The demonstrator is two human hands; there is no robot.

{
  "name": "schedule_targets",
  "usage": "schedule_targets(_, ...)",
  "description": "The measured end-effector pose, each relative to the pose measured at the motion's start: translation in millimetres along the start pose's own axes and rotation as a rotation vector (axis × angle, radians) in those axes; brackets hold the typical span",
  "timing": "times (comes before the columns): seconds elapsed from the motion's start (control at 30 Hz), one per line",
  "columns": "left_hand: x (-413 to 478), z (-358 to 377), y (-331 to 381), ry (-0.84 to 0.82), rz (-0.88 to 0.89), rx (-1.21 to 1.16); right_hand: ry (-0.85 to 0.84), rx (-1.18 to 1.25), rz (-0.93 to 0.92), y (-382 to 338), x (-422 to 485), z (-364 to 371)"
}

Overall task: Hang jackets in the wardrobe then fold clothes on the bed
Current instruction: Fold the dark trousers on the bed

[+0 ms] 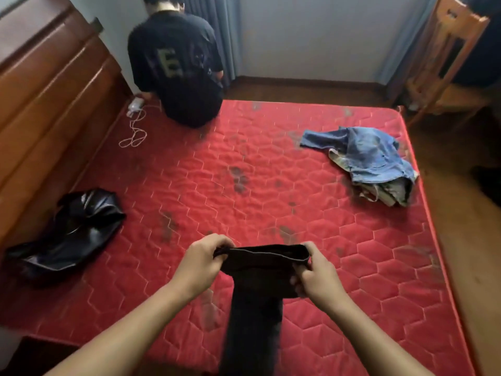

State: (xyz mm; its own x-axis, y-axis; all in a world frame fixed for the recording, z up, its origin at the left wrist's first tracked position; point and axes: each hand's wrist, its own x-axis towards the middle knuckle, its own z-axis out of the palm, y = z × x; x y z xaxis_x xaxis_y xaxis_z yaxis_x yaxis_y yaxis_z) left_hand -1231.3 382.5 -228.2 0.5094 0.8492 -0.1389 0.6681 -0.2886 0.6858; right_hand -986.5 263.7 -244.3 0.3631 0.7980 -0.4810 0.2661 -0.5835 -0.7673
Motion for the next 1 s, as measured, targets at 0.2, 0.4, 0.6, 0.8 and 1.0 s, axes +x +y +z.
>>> schedule_targets(0.2, 125.5, 4.7, -36.0, -0.027, 0.022, 0.098, -0.012, 0.105, 0.055, -15.7, 135.5, 9.7)
schedule_targets(0.4, 280.3, 15.2, -58.3, 0.210, -0.200, -0.177, 0.018, 0.230, -0.116, -73.6, 272.9, 1.4)
schedule_targets(0.6, 194.3, 168.5, -189.9, -0.103, -0.330, -0.074, -0.017, -0.430, -0.086, 115.0, 283.7, 100.6)
schedule_targets(0.8, 166.3, 278.8, -289.9, -0.198, -0.372, 0.092, -0.054, -0.820, -0.190, 241.8, 303.0, 171.4)
schedule_targets(1.0, 206.0, 364.3, -344.4, -0.105, -0.088, 0.398, 0.039, -1.023, -0.284, 289.7, 374.0, 234.1)
